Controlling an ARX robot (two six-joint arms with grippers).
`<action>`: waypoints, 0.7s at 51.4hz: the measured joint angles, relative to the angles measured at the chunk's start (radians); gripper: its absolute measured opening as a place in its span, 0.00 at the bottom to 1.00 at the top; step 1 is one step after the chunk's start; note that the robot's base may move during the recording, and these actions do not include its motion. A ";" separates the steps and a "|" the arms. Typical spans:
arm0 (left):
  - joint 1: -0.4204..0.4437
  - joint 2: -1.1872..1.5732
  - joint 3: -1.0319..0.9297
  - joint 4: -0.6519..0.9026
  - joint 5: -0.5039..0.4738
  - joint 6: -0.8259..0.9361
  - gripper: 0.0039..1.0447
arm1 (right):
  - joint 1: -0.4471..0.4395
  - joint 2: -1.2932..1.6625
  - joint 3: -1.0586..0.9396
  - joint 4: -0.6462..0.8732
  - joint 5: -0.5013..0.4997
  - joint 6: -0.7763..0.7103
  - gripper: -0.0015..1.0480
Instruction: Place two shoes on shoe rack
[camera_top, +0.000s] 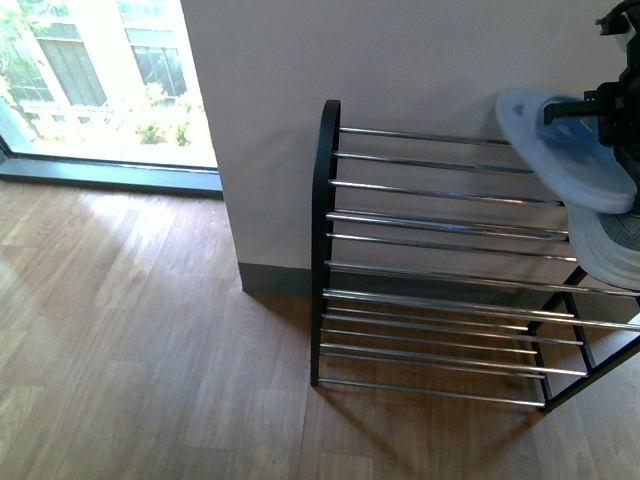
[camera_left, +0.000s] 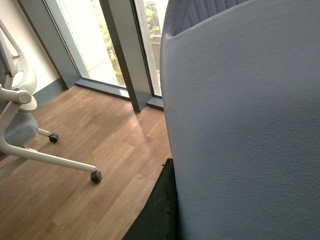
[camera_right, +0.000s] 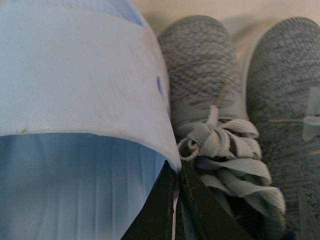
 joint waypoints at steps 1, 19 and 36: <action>0.000 0.000 0.000 0.000 0.000 0.000 0.02 | -0.004 0.005 0.008 -0.006 0.008 0.014 0.01; 0.000 0.000 0.000 0.000 0.000 0.000 0.02 | -0.032 0.035 0.049 -0.027 0.010 0.084 0.01; 0.000 0.000 0.000 0.000 0.000 0.000 0.02 | 0.019 -0.034 -0.008 -0.010 -0.131 0.073 0.01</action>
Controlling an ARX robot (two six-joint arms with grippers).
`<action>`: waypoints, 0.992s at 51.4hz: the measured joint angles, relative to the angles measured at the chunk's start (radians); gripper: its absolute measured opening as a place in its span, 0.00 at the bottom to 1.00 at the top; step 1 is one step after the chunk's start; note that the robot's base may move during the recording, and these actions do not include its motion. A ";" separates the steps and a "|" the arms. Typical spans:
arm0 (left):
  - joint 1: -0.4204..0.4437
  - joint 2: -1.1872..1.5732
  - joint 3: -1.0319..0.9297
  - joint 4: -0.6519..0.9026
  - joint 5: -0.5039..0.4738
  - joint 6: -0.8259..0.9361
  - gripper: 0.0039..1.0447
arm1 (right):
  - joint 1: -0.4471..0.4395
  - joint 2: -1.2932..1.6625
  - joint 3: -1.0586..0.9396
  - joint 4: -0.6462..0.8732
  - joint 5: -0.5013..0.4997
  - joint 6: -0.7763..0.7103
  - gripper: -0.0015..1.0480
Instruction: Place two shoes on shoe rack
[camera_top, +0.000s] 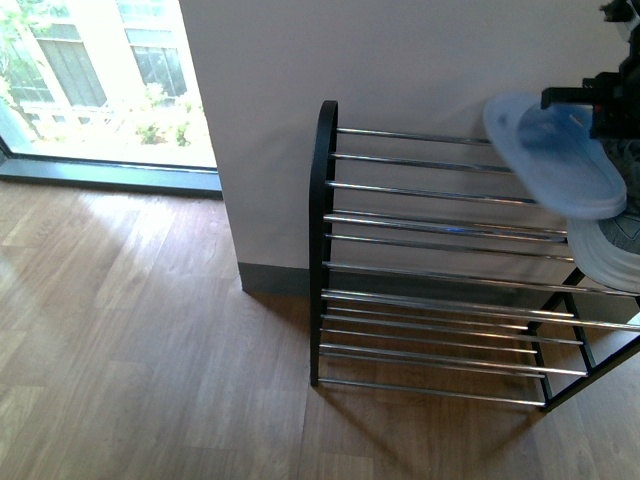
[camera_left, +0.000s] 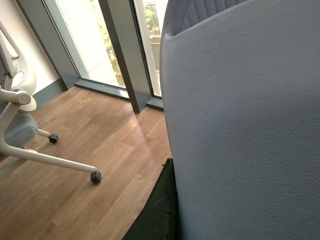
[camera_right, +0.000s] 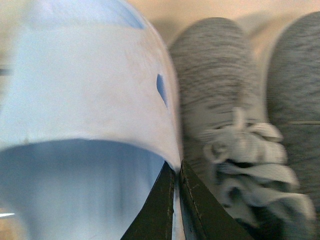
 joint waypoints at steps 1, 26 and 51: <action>0.000 0.000 0.000 0.000 0.000 0.000 0.02 | 0.007 -0.006 -0.004 0.002 -0.024 0.005 0.01; 0.000 0.000 0.000 0.000 0.000 0.000 0.02 | 0.049 0.021 -0.001 -0.052 -0.060 0.032 0.01; 0.000 0.000 0.000 0.000 0.000 0.000 0.02 | 0.026 0.027 0.003 -0.037 -0.075 0.047 0.24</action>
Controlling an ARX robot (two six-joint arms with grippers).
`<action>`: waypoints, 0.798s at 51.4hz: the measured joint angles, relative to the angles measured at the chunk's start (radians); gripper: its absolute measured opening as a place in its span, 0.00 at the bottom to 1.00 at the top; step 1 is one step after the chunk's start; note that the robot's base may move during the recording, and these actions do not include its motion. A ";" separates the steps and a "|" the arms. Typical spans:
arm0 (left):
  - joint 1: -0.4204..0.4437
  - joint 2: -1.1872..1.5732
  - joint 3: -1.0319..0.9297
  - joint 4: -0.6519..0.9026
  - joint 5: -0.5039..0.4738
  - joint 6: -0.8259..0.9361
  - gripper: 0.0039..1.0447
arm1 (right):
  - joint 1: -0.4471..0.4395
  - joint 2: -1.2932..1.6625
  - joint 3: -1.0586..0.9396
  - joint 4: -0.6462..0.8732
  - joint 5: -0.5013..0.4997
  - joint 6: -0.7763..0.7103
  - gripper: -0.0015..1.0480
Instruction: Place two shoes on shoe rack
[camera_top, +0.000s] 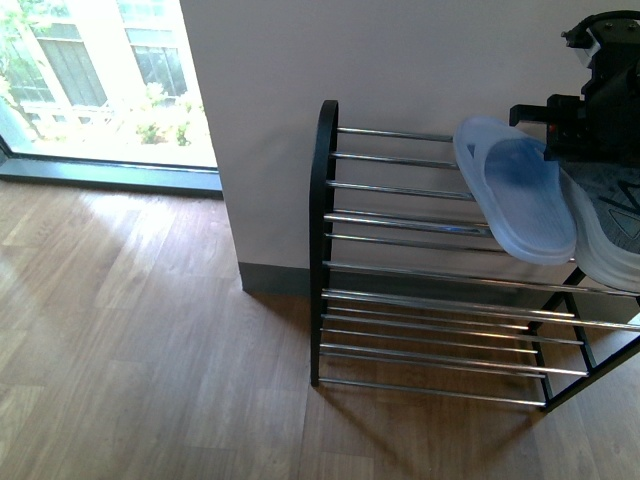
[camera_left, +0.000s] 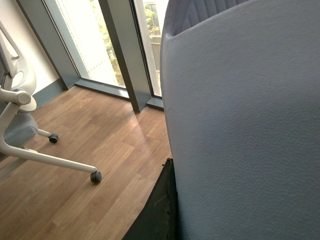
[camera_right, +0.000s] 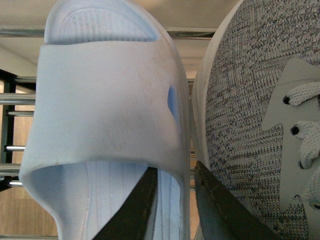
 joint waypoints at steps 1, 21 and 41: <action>0.000 0.000 0.000 0.000 0.000 0.000 0.02 | 0.000 -0.001 0.000 0.002 -0.004 0.000 0.27; 0.000 0.000 0.000 0.000 0.000 0.000 0.02 | -0.005 -0.103 0.006 -0.042 -0.090 -0.232 0.77; 0.000 0.000 0.000 0.000 0.000 0.000 0.02 | -0.200 -0.460 -0.138 0.142 -0.272 -0.657 0.91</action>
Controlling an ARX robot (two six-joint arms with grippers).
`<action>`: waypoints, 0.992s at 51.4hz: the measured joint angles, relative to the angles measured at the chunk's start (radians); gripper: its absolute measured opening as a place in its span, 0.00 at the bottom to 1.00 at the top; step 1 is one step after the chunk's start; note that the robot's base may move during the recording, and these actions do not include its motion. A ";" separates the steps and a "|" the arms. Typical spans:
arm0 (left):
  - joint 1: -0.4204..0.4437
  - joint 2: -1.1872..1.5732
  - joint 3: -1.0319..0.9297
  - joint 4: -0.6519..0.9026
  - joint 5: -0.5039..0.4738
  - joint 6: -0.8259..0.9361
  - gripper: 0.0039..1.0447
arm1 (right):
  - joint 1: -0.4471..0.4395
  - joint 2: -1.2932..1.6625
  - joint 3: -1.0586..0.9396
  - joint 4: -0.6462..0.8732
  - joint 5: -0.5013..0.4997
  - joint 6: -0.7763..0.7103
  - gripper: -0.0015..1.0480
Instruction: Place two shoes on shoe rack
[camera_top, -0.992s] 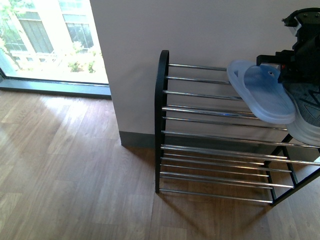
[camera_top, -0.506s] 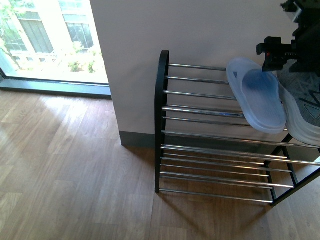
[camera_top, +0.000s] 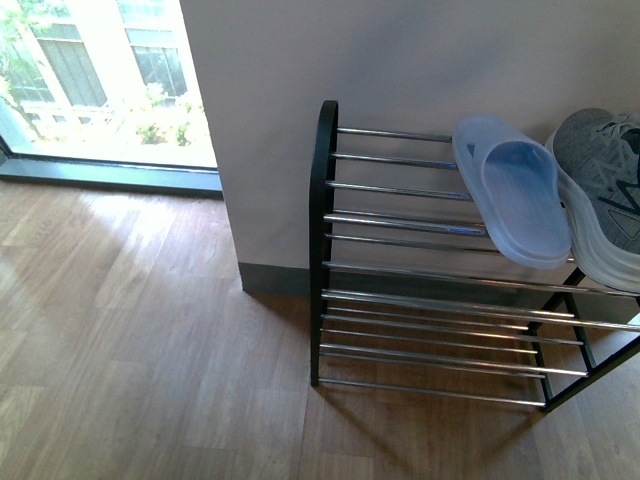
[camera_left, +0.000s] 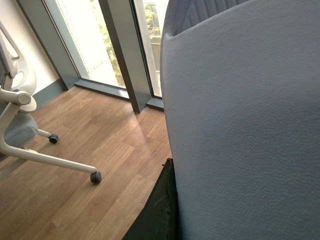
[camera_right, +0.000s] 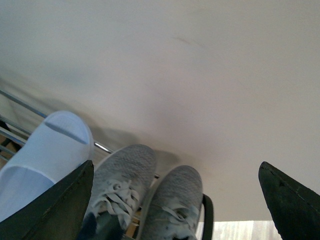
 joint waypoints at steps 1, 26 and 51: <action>0.000 0.000 0.000 0.000 0.000 0.000 0.02 | -0.014 -0.028 -0.032 0.019 -0.006 -0.005 0.91; 0.000 0.000 0.000 0.000 0.000 0.000 0.02 | -0.129 -0.294 -0.382 0.264 -0.123 0.123 0.87; 0.000 0.000 0.000 0.000 0.000 0.000 0.02 | 0.039 -0.560 -0.868 0.715 -0.097 0.528 0.24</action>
